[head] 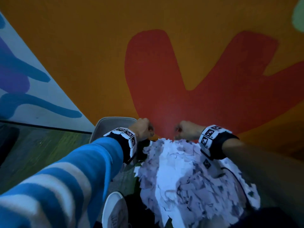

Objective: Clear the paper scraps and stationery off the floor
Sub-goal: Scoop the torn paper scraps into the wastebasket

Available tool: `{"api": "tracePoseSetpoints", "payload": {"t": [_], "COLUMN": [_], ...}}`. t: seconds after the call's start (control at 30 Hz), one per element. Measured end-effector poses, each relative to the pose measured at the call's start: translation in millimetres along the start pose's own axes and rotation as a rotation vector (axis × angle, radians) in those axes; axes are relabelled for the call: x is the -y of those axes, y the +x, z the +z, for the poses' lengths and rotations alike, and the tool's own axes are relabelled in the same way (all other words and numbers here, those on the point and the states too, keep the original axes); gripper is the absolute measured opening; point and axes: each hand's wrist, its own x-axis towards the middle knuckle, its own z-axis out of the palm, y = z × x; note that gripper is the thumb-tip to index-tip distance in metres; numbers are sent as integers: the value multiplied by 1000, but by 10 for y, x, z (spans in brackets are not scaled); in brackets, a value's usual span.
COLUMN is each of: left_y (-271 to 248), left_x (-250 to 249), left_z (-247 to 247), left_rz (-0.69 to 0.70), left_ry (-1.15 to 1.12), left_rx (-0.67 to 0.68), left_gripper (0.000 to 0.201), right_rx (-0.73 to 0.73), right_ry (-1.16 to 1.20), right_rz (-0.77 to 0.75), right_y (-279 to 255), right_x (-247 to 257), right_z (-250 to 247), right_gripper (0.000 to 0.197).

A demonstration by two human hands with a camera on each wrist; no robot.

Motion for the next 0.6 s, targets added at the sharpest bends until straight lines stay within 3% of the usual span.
{"api": "tracePoseSetpoints", "payload": {"t": [0.13,0.37,0.53,0.6], "left_y": [260,784,1018,1033], "left_x": [-303,-247,-121,-85], "left_z": [423,1533,2190,2415], "left_rz": [62,-28,-74,-122], "left_ry": [11,-17,-49,15], "left_rx": [68,268,382,403], "left_gripper": [18,58,98,119], "right_rx": [79,108,147,177], "right_ry": [-68,-28,-109,-171], "right_rz": [92,202,211,240], "right_y": [-33,416,792,824], "right_x": [-654,-1490,-1921,-2009], "right_z": [-35,647,1381,1578], "right_gripper": [27,46,114,129]}}
